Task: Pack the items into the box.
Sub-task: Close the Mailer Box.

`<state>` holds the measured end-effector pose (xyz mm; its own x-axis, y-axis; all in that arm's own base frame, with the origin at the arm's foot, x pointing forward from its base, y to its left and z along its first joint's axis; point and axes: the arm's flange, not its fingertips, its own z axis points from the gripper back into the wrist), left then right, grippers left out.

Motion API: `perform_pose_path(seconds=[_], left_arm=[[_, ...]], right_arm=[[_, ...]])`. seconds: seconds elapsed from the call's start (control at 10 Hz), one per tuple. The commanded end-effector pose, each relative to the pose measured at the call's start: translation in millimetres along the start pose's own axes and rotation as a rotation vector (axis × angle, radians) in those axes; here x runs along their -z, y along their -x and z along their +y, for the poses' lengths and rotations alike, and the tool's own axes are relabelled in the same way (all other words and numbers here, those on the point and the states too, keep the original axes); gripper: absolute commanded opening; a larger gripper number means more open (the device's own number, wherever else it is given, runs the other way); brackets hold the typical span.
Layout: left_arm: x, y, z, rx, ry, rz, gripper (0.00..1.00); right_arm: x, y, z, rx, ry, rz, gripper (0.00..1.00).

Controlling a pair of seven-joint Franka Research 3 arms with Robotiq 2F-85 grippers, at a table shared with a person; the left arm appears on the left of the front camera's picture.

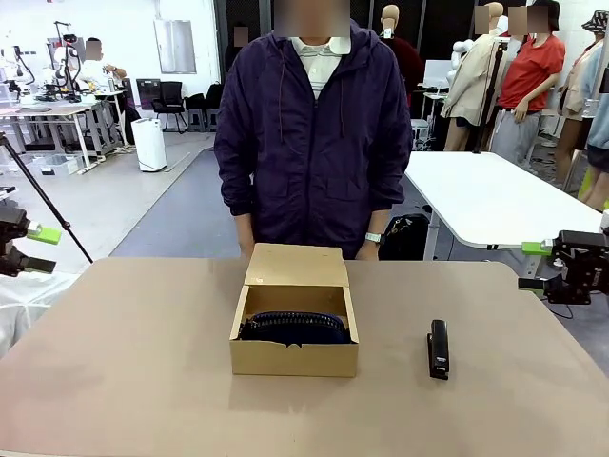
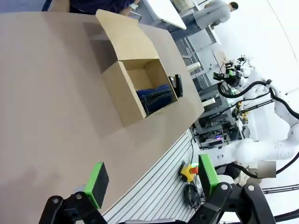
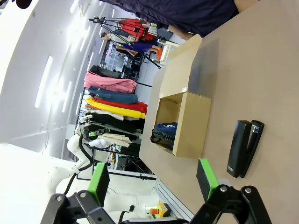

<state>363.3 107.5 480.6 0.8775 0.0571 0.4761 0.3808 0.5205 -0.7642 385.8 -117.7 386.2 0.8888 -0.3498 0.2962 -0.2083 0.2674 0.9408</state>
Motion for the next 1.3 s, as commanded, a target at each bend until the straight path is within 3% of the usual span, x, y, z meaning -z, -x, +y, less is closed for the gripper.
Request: perform_pose_path(seconds=[0.0, 1.2], left_arm=[[-2.4, 2.5, 2.8, -0.012, -0.002, 0.009, 1.0], [-2.4, 2.5, 2.8, -0.012, -0.002, 0.009, 1.0]], right_arm=[[-2.9, -2.5, 5.4, 0.015, 0.001, 0.016, 1.0], [-2.9, -2.5, 5.4, 0.015, 0.001, 0.016, 1.0]])
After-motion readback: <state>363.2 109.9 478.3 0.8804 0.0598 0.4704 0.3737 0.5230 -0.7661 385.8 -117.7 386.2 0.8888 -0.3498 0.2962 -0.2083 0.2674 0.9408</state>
